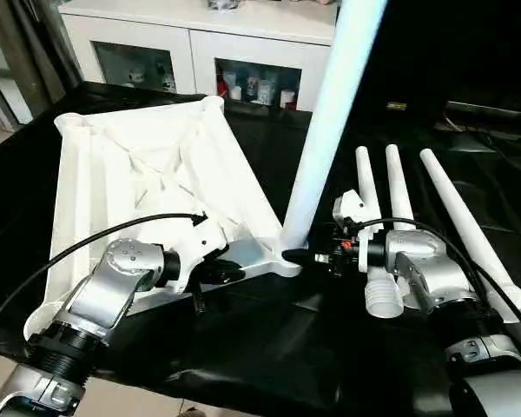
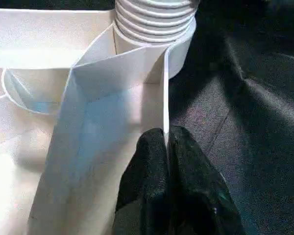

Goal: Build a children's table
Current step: Insert table leg to table base

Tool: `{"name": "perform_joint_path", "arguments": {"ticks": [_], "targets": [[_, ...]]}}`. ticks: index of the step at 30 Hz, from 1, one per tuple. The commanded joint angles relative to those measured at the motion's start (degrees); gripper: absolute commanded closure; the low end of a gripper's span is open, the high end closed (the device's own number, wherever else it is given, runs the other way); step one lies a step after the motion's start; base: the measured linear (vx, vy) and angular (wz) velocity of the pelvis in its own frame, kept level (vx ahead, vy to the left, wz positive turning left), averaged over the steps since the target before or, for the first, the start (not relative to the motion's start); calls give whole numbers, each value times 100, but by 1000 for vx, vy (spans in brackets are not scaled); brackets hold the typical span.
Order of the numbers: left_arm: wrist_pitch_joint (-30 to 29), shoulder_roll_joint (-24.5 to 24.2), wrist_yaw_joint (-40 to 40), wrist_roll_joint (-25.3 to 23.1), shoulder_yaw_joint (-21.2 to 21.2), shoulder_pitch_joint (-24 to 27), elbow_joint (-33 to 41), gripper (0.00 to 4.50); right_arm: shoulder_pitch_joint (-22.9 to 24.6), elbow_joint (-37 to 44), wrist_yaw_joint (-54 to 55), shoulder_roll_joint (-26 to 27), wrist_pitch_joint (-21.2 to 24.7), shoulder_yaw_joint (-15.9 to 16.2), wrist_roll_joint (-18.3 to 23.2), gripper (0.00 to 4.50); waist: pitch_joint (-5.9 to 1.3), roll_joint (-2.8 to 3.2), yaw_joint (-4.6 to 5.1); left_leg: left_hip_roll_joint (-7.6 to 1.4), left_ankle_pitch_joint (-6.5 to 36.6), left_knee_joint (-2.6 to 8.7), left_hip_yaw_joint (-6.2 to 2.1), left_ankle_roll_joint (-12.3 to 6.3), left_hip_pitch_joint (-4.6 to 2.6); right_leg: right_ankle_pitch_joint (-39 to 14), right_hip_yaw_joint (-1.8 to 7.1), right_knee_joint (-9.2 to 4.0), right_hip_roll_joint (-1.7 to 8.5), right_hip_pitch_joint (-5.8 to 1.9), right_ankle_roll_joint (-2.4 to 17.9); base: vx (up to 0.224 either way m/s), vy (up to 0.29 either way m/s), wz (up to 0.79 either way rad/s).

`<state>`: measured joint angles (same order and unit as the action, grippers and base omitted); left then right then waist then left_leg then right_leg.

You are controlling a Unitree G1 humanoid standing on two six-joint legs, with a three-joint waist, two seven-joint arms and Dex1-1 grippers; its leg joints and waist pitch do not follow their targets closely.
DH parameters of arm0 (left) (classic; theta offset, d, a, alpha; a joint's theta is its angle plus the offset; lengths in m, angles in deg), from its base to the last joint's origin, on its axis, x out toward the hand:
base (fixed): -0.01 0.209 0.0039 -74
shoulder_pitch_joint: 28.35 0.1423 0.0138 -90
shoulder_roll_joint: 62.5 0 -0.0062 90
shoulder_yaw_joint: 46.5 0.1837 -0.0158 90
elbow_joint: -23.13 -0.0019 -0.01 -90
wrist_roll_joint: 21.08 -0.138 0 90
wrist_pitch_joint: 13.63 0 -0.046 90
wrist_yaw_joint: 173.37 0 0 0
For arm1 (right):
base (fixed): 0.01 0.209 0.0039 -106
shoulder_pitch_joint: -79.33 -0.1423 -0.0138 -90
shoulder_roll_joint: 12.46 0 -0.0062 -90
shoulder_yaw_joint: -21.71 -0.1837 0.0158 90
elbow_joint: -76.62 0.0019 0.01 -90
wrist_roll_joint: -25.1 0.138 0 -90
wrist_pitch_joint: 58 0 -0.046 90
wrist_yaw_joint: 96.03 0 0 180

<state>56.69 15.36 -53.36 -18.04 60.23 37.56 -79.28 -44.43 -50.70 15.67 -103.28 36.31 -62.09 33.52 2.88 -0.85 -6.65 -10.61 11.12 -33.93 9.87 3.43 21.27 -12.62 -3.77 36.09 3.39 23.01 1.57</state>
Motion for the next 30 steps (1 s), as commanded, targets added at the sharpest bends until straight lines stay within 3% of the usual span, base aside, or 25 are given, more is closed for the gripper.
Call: {"name": "perform_joint_path", "arguments": {"ticks": [1,6,13,24,30], "targets": [[55,29,-29,56,32,0,147,450,114,87,-101,23,32,189,-50,166,-372,13,-3,-293,235,339,-69,-466,-61,397,302,-311,501,-348,1469,0,0,0],[53,23,-38,52,29,3,128,450,155,68,-53,57,71,239,-82,196,-375,13,1,-287,262,332,-66,-450,-62,397,305,-309,502,-353,1492,0,0,0],[0,3,-79,85,24,28,164,450,183,-91,99,107,320,166,-43,202,-380,22,3,-285,257,329,-69,-429,-67,429,302,-302,497,-362,1510,0,0,0],[-117,-30,-258,177,42,37,220,450,32,-733,305,20,895,329,-279,203,-381,45,10,-289,391,337,-72,-324,-81,335,294,-312,494,-368,1529,0,0,0],[-146,-18,-255,181,38,36,219,450,-38,-939,460,50,960,290,-278,203,-377,39,20,-292,544,356,-79,-220,-92,182,297,-330,503,-375,1493,0,0,0]]}}
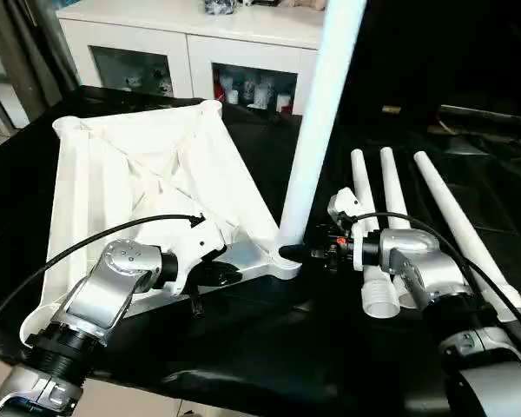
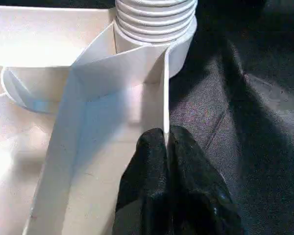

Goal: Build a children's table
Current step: Insert table leg to table base

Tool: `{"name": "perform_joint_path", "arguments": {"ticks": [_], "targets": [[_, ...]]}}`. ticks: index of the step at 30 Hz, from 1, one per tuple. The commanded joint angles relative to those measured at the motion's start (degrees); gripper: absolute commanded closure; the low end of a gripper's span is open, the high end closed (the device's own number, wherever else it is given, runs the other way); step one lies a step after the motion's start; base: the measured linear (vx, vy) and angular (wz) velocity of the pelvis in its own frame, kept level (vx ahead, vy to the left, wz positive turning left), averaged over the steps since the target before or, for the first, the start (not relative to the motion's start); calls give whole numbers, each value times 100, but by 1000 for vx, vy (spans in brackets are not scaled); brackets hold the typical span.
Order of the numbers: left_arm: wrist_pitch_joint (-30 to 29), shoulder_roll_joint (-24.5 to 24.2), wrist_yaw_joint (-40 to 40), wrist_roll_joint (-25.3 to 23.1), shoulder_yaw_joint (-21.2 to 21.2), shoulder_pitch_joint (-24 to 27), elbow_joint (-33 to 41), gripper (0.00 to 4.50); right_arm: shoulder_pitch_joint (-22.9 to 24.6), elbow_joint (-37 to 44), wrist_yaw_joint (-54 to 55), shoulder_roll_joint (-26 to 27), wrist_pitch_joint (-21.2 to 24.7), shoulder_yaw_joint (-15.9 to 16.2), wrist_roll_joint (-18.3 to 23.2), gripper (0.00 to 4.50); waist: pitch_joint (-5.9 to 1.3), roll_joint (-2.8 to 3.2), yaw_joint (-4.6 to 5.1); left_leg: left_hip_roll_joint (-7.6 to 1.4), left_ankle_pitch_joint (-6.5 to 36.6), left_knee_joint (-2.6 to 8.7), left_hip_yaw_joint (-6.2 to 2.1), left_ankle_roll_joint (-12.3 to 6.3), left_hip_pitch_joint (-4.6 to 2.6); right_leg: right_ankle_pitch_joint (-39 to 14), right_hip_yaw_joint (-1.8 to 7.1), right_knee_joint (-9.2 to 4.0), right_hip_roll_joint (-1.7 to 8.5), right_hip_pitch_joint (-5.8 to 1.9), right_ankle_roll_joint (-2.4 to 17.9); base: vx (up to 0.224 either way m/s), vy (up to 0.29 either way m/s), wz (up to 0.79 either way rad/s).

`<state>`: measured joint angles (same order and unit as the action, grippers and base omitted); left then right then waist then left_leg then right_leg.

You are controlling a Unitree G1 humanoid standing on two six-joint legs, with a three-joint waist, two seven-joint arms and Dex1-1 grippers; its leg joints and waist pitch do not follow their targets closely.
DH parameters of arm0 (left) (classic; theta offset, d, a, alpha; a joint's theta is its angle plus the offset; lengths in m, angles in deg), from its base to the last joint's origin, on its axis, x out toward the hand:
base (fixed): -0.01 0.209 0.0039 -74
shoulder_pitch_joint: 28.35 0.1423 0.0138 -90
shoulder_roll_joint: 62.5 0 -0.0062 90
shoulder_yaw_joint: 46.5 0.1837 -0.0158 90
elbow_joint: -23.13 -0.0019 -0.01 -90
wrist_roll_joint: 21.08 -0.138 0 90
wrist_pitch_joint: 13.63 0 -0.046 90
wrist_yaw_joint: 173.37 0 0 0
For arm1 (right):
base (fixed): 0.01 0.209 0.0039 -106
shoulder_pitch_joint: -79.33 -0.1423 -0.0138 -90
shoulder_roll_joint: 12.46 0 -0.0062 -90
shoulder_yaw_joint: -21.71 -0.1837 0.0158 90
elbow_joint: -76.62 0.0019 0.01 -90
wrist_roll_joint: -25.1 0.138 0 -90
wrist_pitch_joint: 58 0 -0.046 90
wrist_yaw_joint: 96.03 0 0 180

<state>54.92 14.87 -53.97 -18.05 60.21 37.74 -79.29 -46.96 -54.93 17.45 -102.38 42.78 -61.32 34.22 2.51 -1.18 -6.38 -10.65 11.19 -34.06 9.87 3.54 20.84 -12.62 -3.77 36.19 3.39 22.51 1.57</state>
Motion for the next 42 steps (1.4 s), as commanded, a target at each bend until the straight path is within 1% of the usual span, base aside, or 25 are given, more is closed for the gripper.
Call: {"name": "perform_joint_path", "arguments": {"ticks": [1,5,8,9,10,11,12,13,14,15,17,18,19,22,23,25,26,27,31,32,33,36,38,41,42], "targets": [[22,36,-188,185,34,19,221,450,214,-529,294,-37,312,213,-350,203,-340,82,-7,-291,570,371,-78,-217,-57,127,296,-347,506,-317,1490,0,0,0],[-123,114,-12,160,-20,-24,151,450,232,-567,512,25,287,149,-336,203,-320,76,-1,-295,661,389,-80,-177,-69,-58,300,-370,511,-317,1468,0,0,0],[-310,291,333,93,-97,-134,-38,450,193,-749,1082,191,247,-67,-283,203,-254,76,48,-299,1204,453,-90,3,-111,-923,314,-467,534,-299,1383,-17,0,0],[-644,734,1064,37,-313,-380,-422,450,95,-1190,2231,491,298,-430,-203,203,-241,65,76,-297,1427,469,-97,110,-145,-1374,323,-500,543,-280,1290,0,0,0],[-748,882,1287,34,-384,-461,-540,450,65,-1332,2586,588,328,-541,-171,203,-195,75,106,-282,1595,491,-100,175,-155,-1754,323,-551,540,-241,1225,0,0,0],[-884,1051,1539,36,-466,-549,-661,450,36,-1476,2939,703,370,-660,-114,203,-209,67,111,-264,1818,483,-133,282,-198,-2378,303,-609,572,-245,1042,0,0,0],[-979,1177,1746,32,-532,-615,-750,450,16,-1574,3184,787,390,-738,-73,203,-213,65,135,-268,1823,501,-170,302,-165,-2483,301,-611,590,-274,939,0,0,0],[-979,1177,1746,32,-532,-615,-750,450,16,-1574,3184,787,390,-738,-73,203,-196,63,150,-277,1948,527,-177,277,-164,-2624,287,-649,571,-258,825,0,0,0],[-1157,1451,2151,14,-636,-758,-931,450,-53,-1831,3898,996,400,-902,-11,203,-202,61,149,-275,2006,517,-173,267,-185,-2671,290,-664,573,-238,794,0,0,0],[-1257,1630,2445,-23,-695,-855,-1057,450,-113,-1987,4249,1136,360,-990,38,203,-173,88,159,-257,2207,511,-170,290,-249,-2903,296,-703,570,-172,766,0,0,0],[-1310,1766,2652,-52,-726,-923,-1148,450,-163,-2102,4523,1248,310,-1052,67,203,-189,60,169,-233,2240,500,-174,272,-256,-3082,290,-736,571,-174,675,0,0,0],[-1363,2063,3032,-130,-730,-1021,-1277,450,-319,-2301,5032,1546,248,-1209,180,203,-193,61,169,-243,2276,508,-181,250,-251,-3153,284,-755,580,-172,603,0,0,0],[-1369,2197,3195,-168,-735,-1071,-1344,450,-412,-2410,5277,1683,223,-1310,203,203,-195,64,183,-248,2276,528,-201,262,-219,-3122,272,-747,578,-180,566,0,0,0],[-1390,2337,3342,-238,-666,-1092,-1346,450,-569,-2524,5513,1881,185,-1374,189,203,-208,71,198,-253,2394,551,-220,277,-223,-2981,262,-743,560,-166,516,0,0,0],[-1396,2358,3367,-257,-630,-1090,-1333,450,-611,-2549,5571,1927,174,-1372,178,203,-203,45,207,-257,2398,562,-218,270,-213,-2931,257,-747,552,-167,509,0,0,0],[-1432,2384,3435,-248,-628,-1090,-1330,450,-688,-2605,5611,1997,156,-1409,221,203,-226,70,211,-268,2322,576,-208,261,-206,-2489,276,-711,552,-174,627,0,0,0],[-1445,2365,3431,-243,-629,-1075,-1317,450,-703,-2612,5574,2000,131,-1372,188,203,-223,40,218,-269,2291,580,-200,251,-192,-2387,277,-706,544,-181,650,0,0,0],[-1449,2342,3432,-240,-631,-1061,-1310,450,-718,-2623,5522,2007,90,-1324,146,203,-222,56,213,-271,2271,582,-191,244,-199,-2249,286,-695,544,-174,700,0,0,0],[-1448,2286,3416,-266,-649,-1018,-1285,450,-799,-2682,5233,2053,-137,-1338,113,203,-215,43,218,-264,2296,577,-175,218,-197,-2286,303,-704,563,-174,742,0,0,0],[-1440,2261,3387,-271,-641,-1005,-1272,450,-821,-2663,5186,2051,-194,-1383,150,203,-218,63,216,-264,2276,576,-173,200,-203,-2308,309,-707,566,-169,736,0,0,0],[-1430,2226,3352,-274,-627,-988,-1257,450,-869,-2644,5120,2031,-235,-1458,214,147,-214,48,218,-264,2241,579,-170,188,-192,-2311,311,-713,562,-175,731,0,0,0],[-1422,2174,3299,-260,-615,-972,-1225,450,-934,-2609,4986,1968,-285,-1552,307,131,-216,56,217,-265,2135,585,-163,153,-181,-2232,316,-707,563,-187,766,0,0,0],[-1364,2086,3177,-243,-595,-955,-1160,450,-984,-2502,4716,1862,-339,-1582,372,113,-245,46,205,-269,1922,577,-155,112,-154,-1985,322,-680,569,-223,833,0,0,0],[-1259,1913,2861,-184,-532,-902,-1013,450,-1006,-2305,4139,1663,-360,-1511,377,85,-289,47,192,-278,1406,541,-127,-41,-94,-1314,317,-606,554,-272,1015,0,0,0],[-1164,1768,2606,-141,-472,-845,-885,450,-977,-2138,3658,1504,-362,-1400,330,68,-317,53,185,-283,1074,528,-115,-121,-52,-902,300,-559,542,-291,1118,0,0,0]]}}
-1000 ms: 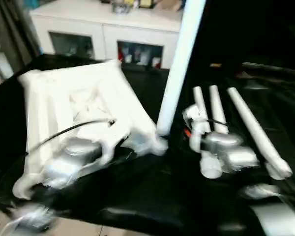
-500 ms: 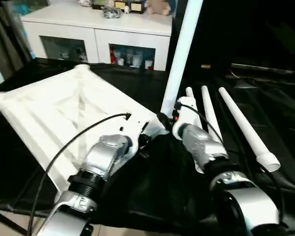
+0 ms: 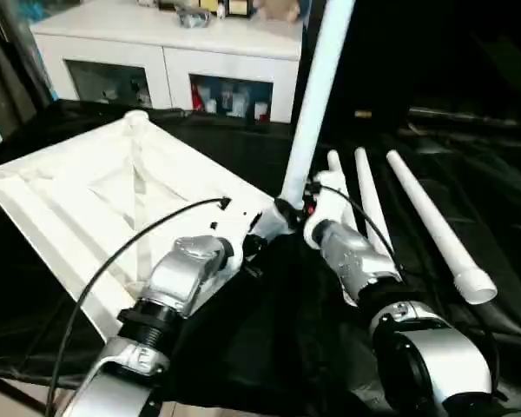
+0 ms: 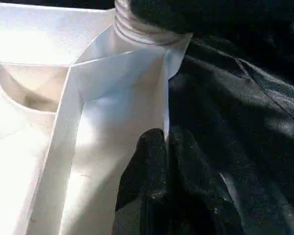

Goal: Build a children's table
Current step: Insert table leg to table base

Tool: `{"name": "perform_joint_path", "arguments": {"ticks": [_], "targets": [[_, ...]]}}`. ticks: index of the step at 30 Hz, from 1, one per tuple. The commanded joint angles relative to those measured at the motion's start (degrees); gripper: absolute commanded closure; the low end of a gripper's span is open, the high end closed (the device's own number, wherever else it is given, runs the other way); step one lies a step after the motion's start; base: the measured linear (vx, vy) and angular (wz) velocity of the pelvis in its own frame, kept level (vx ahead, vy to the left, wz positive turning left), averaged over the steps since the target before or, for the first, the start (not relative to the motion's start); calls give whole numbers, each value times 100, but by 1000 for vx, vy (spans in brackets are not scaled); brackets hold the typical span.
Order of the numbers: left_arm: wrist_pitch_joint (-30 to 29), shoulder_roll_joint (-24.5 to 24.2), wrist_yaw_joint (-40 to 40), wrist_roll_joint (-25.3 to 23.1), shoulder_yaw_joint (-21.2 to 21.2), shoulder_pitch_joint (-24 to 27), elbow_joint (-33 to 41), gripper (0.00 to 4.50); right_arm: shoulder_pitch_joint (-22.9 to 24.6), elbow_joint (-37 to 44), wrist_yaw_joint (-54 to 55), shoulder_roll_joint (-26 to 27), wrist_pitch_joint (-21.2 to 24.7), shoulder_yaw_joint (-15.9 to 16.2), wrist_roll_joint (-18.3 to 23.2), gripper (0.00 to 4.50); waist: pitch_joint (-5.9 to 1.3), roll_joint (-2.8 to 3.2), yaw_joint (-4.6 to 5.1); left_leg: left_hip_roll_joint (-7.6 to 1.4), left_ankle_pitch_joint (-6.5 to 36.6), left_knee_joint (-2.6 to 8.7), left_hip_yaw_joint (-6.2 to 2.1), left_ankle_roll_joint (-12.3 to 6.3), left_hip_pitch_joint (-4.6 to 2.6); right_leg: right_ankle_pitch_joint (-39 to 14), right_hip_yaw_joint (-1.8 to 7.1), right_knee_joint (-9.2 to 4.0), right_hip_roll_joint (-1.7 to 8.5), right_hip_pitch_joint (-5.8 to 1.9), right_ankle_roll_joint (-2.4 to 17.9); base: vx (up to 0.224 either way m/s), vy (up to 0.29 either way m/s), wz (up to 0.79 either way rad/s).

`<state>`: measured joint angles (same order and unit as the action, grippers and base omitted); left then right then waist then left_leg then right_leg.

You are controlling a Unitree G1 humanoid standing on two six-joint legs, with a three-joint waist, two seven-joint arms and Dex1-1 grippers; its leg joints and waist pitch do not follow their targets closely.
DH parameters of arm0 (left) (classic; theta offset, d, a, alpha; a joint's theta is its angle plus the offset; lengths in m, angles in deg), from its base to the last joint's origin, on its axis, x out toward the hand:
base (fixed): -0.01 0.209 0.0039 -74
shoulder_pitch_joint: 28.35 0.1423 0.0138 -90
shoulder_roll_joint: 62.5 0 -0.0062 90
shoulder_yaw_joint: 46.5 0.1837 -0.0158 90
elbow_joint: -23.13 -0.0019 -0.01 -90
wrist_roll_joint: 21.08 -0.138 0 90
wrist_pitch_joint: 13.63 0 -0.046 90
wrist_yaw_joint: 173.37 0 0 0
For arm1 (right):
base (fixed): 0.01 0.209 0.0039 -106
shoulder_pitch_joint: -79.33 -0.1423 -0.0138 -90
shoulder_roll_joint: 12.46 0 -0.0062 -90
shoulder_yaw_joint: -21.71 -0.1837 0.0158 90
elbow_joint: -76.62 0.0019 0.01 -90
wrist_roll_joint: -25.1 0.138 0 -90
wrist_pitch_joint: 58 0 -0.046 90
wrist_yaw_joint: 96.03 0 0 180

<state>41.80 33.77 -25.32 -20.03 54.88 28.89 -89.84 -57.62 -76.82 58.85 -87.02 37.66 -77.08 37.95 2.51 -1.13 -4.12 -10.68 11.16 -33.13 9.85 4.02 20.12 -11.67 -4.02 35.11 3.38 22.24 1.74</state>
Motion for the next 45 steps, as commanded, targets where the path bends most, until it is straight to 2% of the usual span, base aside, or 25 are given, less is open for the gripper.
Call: {"name": "perform_joint_path", "arguments": {"ticks": [1,2,3,4,5,6,7,9,11,13,16,17,19,22,23,24,27,32,34,41,45], "targets": [[172,-145,-299,63,71,49,189,450,98,80,-558,-57,150,198,-53,56,-327,31,-50,-275,788,386,-95,-264,45,-605,327,-408,554,-285,1194,0,0,0],[232,-375,-654,118,136,145,373,450,215,381,-1266,-317,154,431,-161,47,-333,40,-38,-268,637,379,-96,-317,69,-411,323,-379,546,-297,1252,0,0,0],[359,-502,-852,134,177,196,451,450,291,560,-1632,-457,167,558,-195,34,-365,44,-77,-271,359,333,-86,-452,77,10,308,-341,541,-321,1294,52,-16,-2],[437,-575,-961,140,200,223,492,450,334,658,-1832,-537,175,627,-209,34,-405,44,-92,-255,-59,277,-72,-599,79,751,312,-244,508,-317,1417,65,-8,1],[459,-709,-1145,173,221,272,565,450,422,868,-2214,-692,220,736,-192,25,-423,35,-96,-244,-267,249,-68,-692,77,1124,303,-199,485,-306,1482,65,-8,1],[446,-793,-1257,200,231,303,614,450,476,994,-2463,-792,248,798,-177,6,-432,29,-121,-232,-475,209,-56,-886,77,1587,287,-157,470,-294,1608,53,1,2],[519,-941,-1490,257,246,365,706,450,557,1202,-2760,-957,250,895,-173,2,-413,35,-133,-250,-504,210,-57,-1030,84,1687,276,-157,478,-274,1678,0,0,0],[578,-1038,-1648,294,256,409,770,450,612,1341,-2949,-1069,247,959,-170,2,-396,54,-149,-291,-362,217,-59,-1049,77,1402,261,-170,477,-267,1712,0,0,0],[816,-1311,-2079,384,297,530,943,450,719,1627,-3388,-1351,165,1116,-239,2,-374,61,-165,-318,-108,230,-58,-952,62,930,251,-206,482,-250,1709,0,0,0],[914,-1574,-2551,581,299,675,1202,450,833,1944,-3799,-1608,48,1261,-298,2,-352,69,-193,-338,227,256,-47,-719,45,409,268,-241,501,-238,1620,0,0,0],[894,-1677,-2719,643,315,729,1311,450,890,2120,-3955,-1671,29,1291,-282,2,-303,75,-217,-325,702,301,-24,-435,11,-257,299,-325,506,-208,1518,0,0,0],[896,-1718,-2783,645,330,757,1348,450,940,2235,-4064,-1699,42,1331,-262,2,-304,65,-232,-321,753,309,-29,-393,8,-358,300,-333,504,-217,1474,0,0,0],[932,-1752,-2834,615,352,793,1349,450,1015,2327,-4161,-1720,-17,1479,-345,2,-318,62,-240,-325,646,316,-46,-325,24,-316,304,-312,504,-234,1399,0,0,0],[976,-1746,-2834,607,368,807,1325,450,1036,2271,-4100,-1665,-127,1570,-431,2,-332,44,-235,-306,491,302,-47,-309,33,-101,305,-284,502,-236,1413,0,0,0],[983,-1740,-2829,605,377,810,1323,450,1055,2279,-4126,-1650,-164,1624,-458,2,-337,44,-235,-300,455,297,-44,-319,35,-51,307,-282,503,-241,1415,0,0,0],[977,-1729,-2823,608,392,827,1343,450,1103,2328,-4160,-1621,-211,1718,-508,2,-346,15,-232,-293,373,287,-42,-351,44,64,306,-269,502,-253,1419,0,0,0],[949,-1719,-2838,615,403,853,1403,450,1117,2331,-4118,-1547,-254,1765,-572,2,-356,21,-237,-289,244,275,-43,-430,51,271,302,-242,495,-255,1453,0,0,0],[939,-1721,-2862,614,398,883,1457,450,1029,2200,-3954,-1456,-312,1798,-628,2,-350,27,-234,-294,344,280,-45,-411,38,116,303,-254,498,-246,1437,0,0,0],[942,-1726,-2864,614,398,888,1457,450,1001,2151,-3924,-1429,-312,1774,-610,30,-351,28,-237,-294,352,279,-46,-400,41,110,304,-251,497,-249,1433,0,0,0],[907,-1742,-2870,614,401,934,1507,450,1002,2116,-3948,-1357,-288,1753,-592,76,-356,19,-242,-284,301,266,-44,-426,49,176,305,-238,497,-258,1423,0,0,0],[895,-1741,-2861,603,399,933,1494,450,1011,2047,-3891,-1337,-311,1771,-618,128,-349,23,-240,-287,373,266,-44,-395,43,45,306,-248,497,-248,1412,0,0,0]]}}
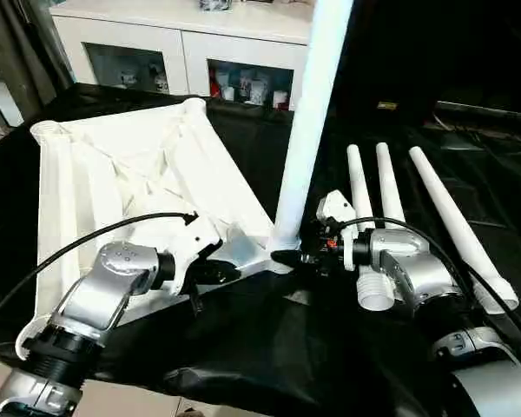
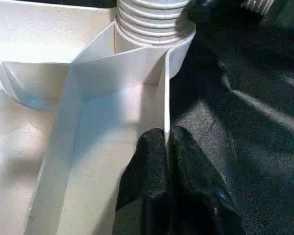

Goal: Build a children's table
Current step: Insert table leg to table base

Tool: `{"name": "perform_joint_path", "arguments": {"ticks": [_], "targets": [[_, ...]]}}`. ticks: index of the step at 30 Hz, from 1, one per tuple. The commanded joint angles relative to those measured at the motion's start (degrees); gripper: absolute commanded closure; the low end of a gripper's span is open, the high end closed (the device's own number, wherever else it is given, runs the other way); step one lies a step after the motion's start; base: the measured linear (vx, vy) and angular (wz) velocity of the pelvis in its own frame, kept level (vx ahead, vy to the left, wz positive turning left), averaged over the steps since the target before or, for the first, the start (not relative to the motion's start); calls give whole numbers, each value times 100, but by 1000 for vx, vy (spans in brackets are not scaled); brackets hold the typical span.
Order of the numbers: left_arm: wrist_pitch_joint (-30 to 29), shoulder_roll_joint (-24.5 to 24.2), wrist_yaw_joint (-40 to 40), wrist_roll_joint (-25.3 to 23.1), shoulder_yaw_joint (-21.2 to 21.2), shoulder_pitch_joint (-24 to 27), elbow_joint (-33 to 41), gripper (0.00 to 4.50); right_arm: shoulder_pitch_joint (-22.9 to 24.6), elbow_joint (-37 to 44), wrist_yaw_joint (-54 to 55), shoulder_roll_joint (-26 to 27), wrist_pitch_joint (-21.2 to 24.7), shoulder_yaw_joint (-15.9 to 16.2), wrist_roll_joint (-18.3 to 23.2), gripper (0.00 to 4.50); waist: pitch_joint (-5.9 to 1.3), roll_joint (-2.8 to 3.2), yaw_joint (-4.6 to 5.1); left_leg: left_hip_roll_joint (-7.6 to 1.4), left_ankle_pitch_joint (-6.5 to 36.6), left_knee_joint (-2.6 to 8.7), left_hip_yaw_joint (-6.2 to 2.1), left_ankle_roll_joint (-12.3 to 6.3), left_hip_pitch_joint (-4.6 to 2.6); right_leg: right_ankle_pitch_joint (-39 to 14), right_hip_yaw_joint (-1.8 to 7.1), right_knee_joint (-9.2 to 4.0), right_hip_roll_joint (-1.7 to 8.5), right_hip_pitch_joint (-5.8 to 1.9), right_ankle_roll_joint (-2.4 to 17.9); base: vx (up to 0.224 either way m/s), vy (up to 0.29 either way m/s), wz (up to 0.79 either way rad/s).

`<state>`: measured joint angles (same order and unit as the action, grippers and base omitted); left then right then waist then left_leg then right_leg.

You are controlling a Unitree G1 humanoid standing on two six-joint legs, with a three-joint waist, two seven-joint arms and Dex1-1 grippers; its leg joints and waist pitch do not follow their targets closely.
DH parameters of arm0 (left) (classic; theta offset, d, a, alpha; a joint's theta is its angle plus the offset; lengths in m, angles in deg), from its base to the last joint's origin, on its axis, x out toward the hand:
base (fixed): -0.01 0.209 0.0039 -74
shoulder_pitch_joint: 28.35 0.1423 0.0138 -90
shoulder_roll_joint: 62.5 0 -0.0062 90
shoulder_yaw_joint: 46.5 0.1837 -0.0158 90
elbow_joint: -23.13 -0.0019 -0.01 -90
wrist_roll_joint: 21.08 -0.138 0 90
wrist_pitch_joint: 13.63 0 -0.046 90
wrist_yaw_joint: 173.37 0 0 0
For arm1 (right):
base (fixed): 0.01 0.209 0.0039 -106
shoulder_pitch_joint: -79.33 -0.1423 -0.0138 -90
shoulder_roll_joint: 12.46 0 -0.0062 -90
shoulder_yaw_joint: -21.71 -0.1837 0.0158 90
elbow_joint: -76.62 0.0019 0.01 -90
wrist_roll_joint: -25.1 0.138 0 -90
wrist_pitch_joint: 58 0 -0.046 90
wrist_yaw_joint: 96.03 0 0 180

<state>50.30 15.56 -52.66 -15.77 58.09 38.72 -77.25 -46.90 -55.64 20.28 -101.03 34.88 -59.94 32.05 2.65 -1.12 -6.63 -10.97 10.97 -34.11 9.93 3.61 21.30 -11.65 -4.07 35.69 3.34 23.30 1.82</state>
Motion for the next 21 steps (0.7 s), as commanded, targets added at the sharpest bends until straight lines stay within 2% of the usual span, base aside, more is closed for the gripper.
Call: {"name": "perform_joint_path", "arguments": {"ticks": [1,4,8,11,12,13,14,15,16,17,18,20,21], "targets": [[45,81,-128,178,78,-50,235,450,-62,-71,-34,64,-33,56,-27,128,-359,21,12,-255,434,366,-52,-335,-74,-28,311,-312,499,-354,1395,0,0,0],[37,93,-109,167,77,-61,210,450,-37,-113,28,80,14,57,-52,157,-352,23,19,-255,527,372,-58,-283,-76,-167,313,-321,495,-349,1366,0,0,0],[-77,180,74,84,75,-108,95,450,5,-342,446,153,122,25,-170,171,-346,20,29,-250,569,376,-56,-243,-77,-301,320,-336,502,-347,1329,0,0,0],[-241,443,657,-126,16,-261,-225,450,-23,-790,1365,333,188,-103,-319,177,-298,12,63,-246,930,416,-61,-72,-110,-986,323,-422,519,-328,1233,0,0,0],[-329,680,1123,-248,-61,-392,-484,450,-53,-1050,2002,475,262,-209,-373,178,-280,16,74,-249,1099,436,-70,22,-128,-1359,330,-463,529,-323,1152,0,0,0],[-329,680,1123,-248,-61,-392,-484,450,-53,-1050,2002,475,262,-209,-373,178,-265,21,87,-243,1197,446,-76,68,-130,-1549,330,-478,525,-316,1104,0,0,0],[-458,930,1551,-326,-134,-514,-710,450,-97,-1275,2679,656,352,-358,-356,178,-248,10,104,-238,1422,462,-87,122,-153,-1956,330,-531,534,-309,971,0,0,0],[-670,1364,2299,-437,-280,-726,-1091,450,-194,-1620,3869,970,479,-626,-292,178,-220,20,138,-229,1628,471,-86,203,-197,-2343,337,-576,533,-261,874,0,0,0],[-670,1364,2299,-437,-280,-726,-1091,450,-194,-1620,3869,970,479,-626,-292,178,-216,28,160,-222,1860,477,-118,287,-248,-2736,312,-621,542,-238,778,0,0,0],[-715,1499,2530,-466,-328,-794,-1211,450,-230,-1719,4247,1068,509,-709,-268,178,-220,28,174,-218,1935,482,-134,295,-252,-2862,311,-634,553,-247,718,0,0,0],[-719,1661,2774,-497,-360,-873,-1339,450,-288,-1825,4668,1216,488,-847,-178,178,-230,25,185,-219,1922,491,-140,283,-223,-2859,313,-640,555,-262,646,0,0,0],[-698,1967,3165,-545,-384,-1017,-1522,450,-431,-2012,5285,1542,414,-1121,39,178,-243,21,191,-212,1994,496,-145,271,-246,-2855,306,-652,538,-233,552,0,0,0],[-698,1985,3186,-547,-386,-1025,-1529,450,-440,-2020,5305,1561,403,-1127,44,178,-255,22,190,-207,2010,496,-145,257,-240,-2762,306,-651,534,-237,532,0,0,0]]}}
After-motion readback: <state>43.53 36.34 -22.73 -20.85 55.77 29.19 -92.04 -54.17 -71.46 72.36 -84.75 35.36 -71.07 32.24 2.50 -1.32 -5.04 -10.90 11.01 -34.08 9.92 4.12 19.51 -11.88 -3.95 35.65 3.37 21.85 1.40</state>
